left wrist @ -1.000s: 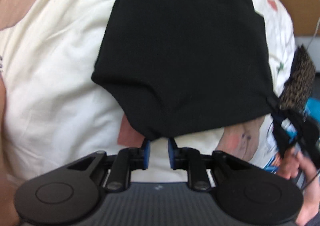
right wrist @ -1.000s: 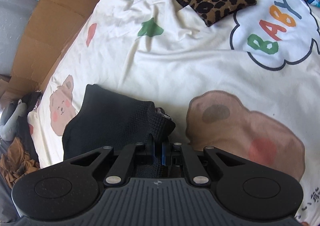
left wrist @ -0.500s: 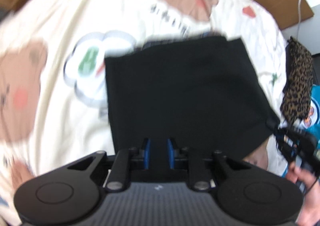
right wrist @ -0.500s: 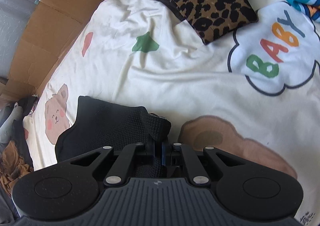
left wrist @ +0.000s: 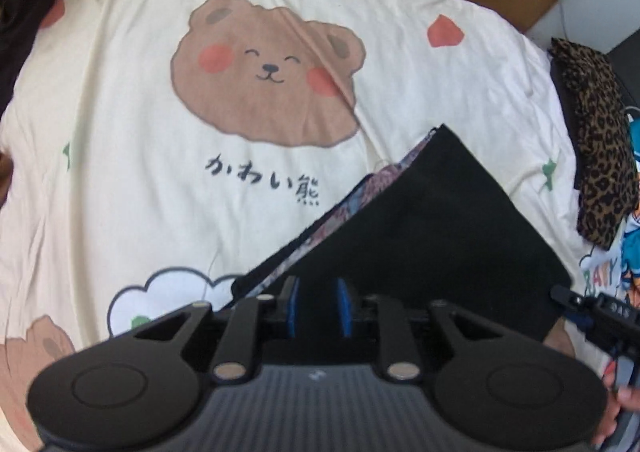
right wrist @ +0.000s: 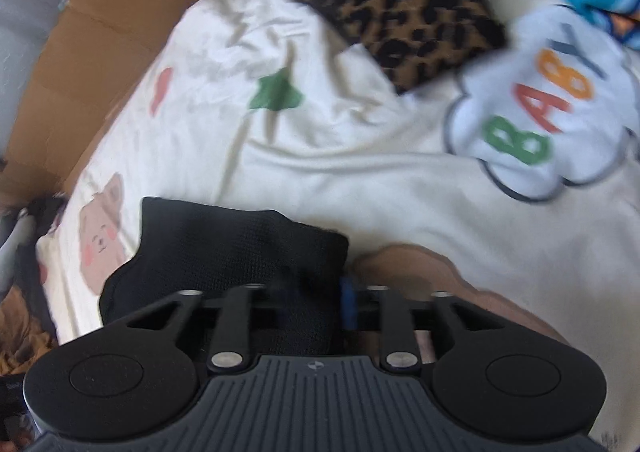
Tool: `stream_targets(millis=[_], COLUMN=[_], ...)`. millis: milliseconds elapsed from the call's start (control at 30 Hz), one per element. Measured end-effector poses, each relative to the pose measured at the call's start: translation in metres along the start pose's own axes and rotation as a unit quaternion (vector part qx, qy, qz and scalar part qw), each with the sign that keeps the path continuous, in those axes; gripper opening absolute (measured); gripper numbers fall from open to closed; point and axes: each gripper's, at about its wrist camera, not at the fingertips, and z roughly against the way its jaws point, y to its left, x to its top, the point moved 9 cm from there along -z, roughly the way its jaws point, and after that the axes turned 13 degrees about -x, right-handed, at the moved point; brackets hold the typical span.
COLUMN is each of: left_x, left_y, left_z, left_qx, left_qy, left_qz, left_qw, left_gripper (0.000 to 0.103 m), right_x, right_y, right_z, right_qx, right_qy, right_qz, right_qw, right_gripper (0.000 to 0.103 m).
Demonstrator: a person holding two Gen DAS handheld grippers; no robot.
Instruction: Fold clothes
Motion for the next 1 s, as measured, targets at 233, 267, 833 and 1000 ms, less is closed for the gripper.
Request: stream_targets(millis=[233, 267, 833, 1000], left_x=[0.007, 0.004, 0.013, 0.016], left_y=[-0.035, -0.04, -0.095, -0.089], left_z=[0.017, 0.021, 0.09, 0.09], left_qx=[-0.006, -0.005, -0.006, -0.022], left_qy=[-0.014, -0.013, -0.017, -0.009], left_qz=[-0.028, -0.034, -0.136, -0.169], left_qw=[0.9995, 0.9993, 0.9905, 0.9853], left_gripper=[0.024, 0.029, 0.046, 0.046], right_x=[-0.029, -0.034, -0.074, -0.074], right_y=[0.013, 0.016, 0.039, 0.028], right_z=[0.033, 0.04, 0.116, 0.141], right_qx=[-0.008, -0.008, 0.022, 0.0], right_qy=[-0.017, -0.026, -0.083, -0.109], right_qz=[0.016, 0.026, 0.024, 0.009], right_qw=[1.0, 0.999, 0.996, 0.994], right_gripper=[0.045, 0.048, 0.052, 0.061])
